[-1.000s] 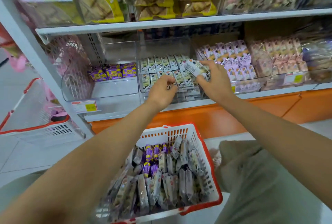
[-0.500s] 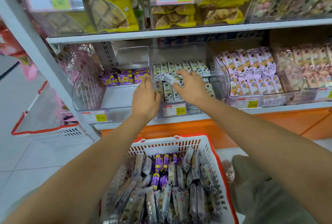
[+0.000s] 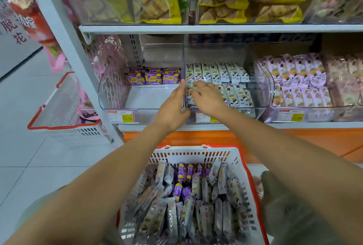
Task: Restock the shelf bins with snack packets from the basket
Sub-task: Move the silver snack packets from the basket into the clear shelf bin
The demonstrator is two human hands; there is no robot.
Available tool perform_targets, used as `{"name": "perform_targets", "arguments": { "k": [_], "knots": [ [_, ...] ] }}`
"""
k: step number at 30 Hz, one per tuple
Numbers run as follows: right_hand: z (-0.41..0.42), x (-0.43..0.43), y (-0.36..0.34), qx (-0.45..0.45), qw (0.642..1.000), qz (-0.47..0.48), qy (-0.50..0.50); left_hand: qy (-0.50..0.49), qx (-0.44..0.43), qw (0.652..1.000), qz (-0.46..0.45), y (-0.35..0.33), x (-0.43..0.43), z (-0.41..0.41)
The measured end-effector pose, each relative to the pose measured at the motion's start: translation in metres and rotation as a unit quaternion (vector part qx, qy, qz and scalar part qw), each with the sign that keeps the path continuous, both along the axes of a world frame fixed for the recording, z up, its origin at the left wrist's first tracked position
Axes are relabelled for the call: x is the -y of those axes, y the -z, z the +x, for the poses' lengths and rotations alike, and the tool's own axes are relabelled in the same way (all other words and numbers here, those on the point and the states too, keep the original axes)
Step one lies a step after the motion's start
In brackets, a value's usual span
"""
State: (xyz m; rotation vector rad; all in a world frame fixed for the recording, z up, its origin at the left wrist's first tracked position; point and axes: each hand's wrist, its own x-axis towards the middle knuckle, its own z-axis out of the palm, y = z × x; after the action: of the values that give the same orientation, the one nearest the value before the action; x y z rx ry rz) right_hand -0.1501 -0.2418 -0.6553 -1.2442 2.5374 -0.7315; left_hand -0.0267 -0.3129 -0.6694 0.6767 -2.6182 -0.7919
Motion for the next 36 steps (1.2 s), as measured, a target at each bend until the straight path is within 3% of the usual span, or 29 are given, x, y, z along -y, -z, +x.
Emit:
{"name": "perform_targets", "arguments": {
  "k": [11,14,18,21,24,27,32,36],
  "knots": [
    [-0.01,-0.024,-0.001,-0.004,1.0,-0.012,-0.025,-0.007,0.047,0.999,-0.012,-0.011,-0.009,0.003],
    [-0.004,-0.03,0.002,-0.024,0.997,-0.075,-0.024,-0.015,0.052,0.998,-0.025,-0.009,-0.016,0.012],
    [0.024,-0.053,0.004,-0.026,0.97,-0.236,-0.059,-0.069,-0.068,0.987,-0.13,0.004,-0.026,0.038],
    [0.054,-0.071,0.019,0.007,0.96,-0.254,-0.117,-0.087,-0.131,0.981,-0.116,0.024,-0.04,0.062],
    [0.074,-0.083,0.054,0.052,0.974,-0.176,-0.134,-0.098,-0.063,0.991,-0.068,0.058,-0.053,0.087],
    [0.086,-0.095,0.106,0.1,0.986,-0.002,-0.134,-0.1,0.104,0.989,-0.033,0.103,-0.058,0.116],
    [0.11,-0.108,0.171,0.155,0.941,0.236,-0.185,-0.098,0.339,0.934,0.064,0.159,-0.068,0.164],
    [0.13,-0.099,0.2,0.158,0.908,0.309,-0.236,-0.123,0.343,0.929,0.063,0.185,-0.078,0.183]
  ]
}}
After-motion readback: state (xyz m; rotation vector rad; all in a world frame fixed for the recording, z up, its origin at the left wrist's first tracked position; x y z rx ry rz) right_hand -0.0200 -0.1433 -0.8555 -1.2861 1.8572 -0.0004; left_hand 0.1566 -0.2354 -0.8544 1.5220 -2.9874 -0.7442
